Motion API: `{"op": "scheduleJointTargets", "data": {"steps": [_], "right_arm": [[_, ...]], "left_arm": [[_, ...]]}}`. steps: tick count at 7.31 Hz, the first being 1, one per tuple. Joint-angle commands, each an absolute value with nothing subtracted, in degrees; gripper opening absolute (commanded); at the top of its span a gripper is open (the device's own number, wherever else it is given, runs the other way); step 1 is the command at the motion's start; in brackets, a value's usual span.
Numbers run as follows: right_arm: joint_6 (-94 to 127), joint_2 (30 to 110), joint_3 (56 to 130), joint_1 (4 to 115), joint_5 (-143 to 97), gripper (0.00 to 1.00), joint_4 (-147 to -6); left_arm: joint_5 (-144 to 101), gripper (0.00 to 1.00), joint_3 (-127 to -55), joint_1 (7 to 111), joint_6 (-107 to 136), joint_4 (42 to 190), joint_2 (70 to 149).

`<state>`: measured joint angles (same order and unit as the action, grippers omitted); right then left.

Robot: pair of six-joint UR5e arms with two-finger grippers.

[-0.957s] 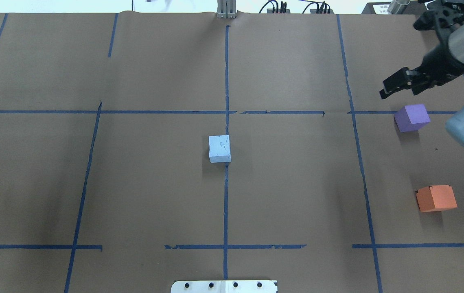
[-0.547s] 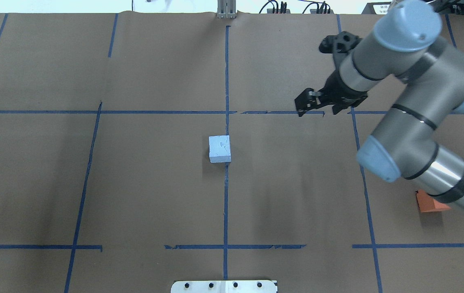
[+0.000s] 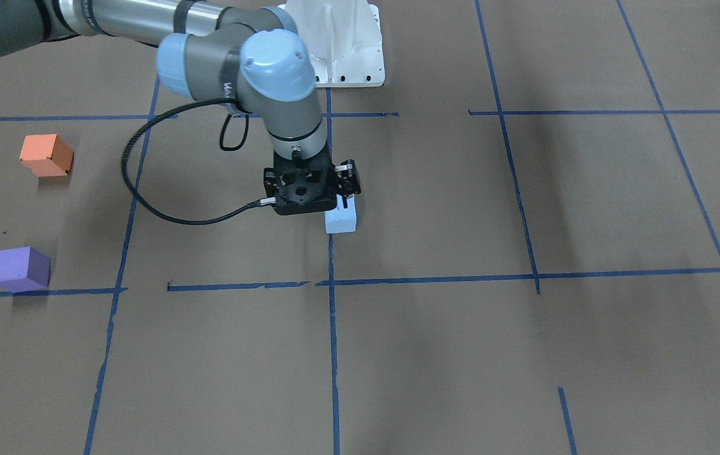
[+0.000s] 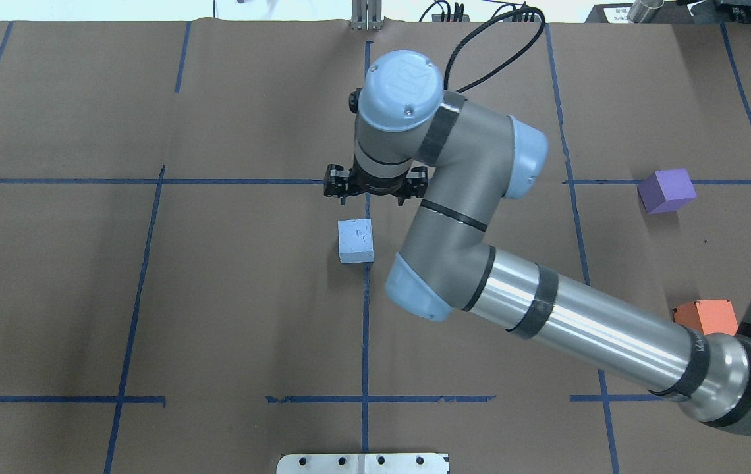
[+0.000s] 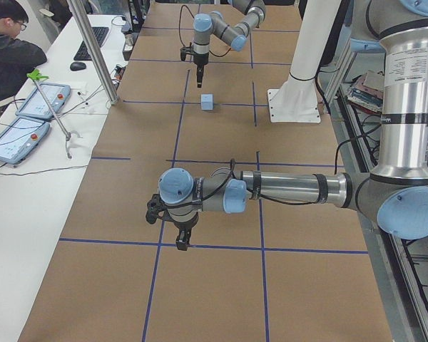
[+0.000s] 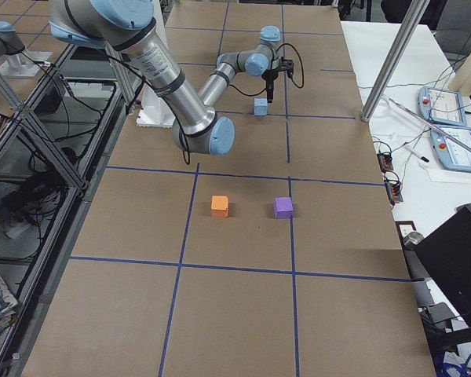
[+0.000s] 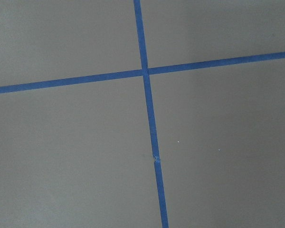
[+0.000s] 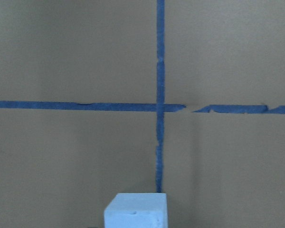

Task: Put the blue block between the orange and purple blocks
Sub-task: 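Lower the right gripper and grasp the light blue cube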

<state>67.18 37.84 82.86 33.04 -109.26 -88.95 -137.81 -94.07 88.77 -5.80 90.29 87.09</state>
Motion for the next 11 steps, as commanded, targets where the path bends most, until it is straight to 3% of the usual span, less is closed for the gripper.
{"op": "scheduleJointTargets", "data": {"steps": [1, 6, 7, 8, 9, 10, 11], "right_arm": [[68.2, 35.33, 78.05, 30.07, -106.1, 1.0, -88.86], [67.85, 35.6, 73.04, 27.77, -103.62, 1.0, -88.42], [68.03, 35.33, 73.04, 27.77, -103.45, 0.89, -88.42], [68.2, 35.07, 73.04, 27.77, -103.45, 0.44, -88.33], [68.29, 34.89, 73.04, 27.86, -103.45, 0.18, -88.07], [68.9, 34.54, 73.21, 28.21, -103.53, 0.12, -87.81], [68.91, 34.63, 73.82, 29.26, -103.8, 0.11, -87.02]], "left_arm": [[-137.81, 1.0, -94.04, 88.77, -5.8, 90.26, 87.1], [-137.81, 1.0, -94.04, 88.68, -5.8, 90.35, 87.19], [-137.81, 1.0, -94.04, 88.68, -5.8, 90.35, 87.19], [-137.81, 1.0, -94.04, 88.68, -5.8, 90.35, 87.19], [-137.81, 1.0, -94.04, 88.77, -5.8, 90.35, 87.1], [-137.81, 1.0, -94.04, 88.77, -5.8, 90.35, 87.1], [-137.81, 1.0, -94.04, 88.68, -5.8, 90.35, 87.1]]}}
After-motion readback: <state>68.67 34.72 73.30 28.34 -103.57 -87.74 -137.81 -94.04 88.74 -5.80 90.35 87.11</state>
